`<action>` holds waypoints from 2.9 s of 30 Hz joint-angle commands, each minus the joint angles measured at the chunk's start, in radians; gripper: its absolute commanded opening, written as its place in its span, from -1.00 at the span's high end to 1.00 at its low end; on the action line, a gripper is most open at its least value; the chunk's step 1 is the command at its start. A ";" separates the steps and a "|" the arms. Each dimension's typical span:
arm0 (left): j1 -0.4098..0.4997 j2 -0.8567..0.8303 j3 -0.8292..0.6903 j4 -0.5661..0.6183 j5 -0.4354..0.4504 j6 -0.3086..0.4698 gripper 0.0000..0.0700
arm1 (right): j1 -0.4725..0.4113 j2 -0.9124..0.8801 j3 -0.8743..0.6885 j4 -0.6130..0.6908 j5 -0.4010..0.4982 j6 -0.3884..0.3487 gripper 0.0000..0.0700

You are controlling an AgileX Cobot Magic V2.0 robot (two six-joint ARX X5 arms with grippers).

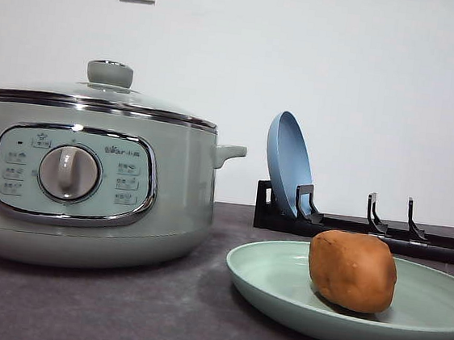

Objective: Transfer potato from steamer to green plate

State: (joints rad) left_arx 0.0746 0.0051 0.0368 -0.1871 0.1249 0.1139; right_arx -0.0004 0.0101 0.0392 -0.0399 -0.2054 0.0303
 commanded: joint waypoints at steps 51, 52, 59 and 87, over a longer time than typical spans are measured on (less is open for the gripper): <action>0.003 -0.002 -0.012 -0.018 -0.002 -0.002 0.99 | 0.030 -0.006 -0.027 -0.117 0.003 0.015 0.98; 0.003 -0.002 -0.012 -0.018 -0.002 -0.002 0.99 | 0.030 -0.006 -0.027 -0.117 0.003 0.015 0.98; 0.003 -0.002 -0.012 -0.018 -0.002 -0.002 0.99 | 0.030 -0.006 -0.027 -0.117 0.003 0.014 0.98; 0.003 -0.002 -0.012 -0.018 -0.002 -0.002 0.99 | 0.030 -0.006 -0.027 -0.117 0.003 0.014 0.98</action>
State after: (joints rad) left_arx 0.0746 0.0051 0.0368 -0.1871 0.1249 0.1139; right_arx 0.0280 0.0048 0.0158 -0.1562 -0.2050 0.0345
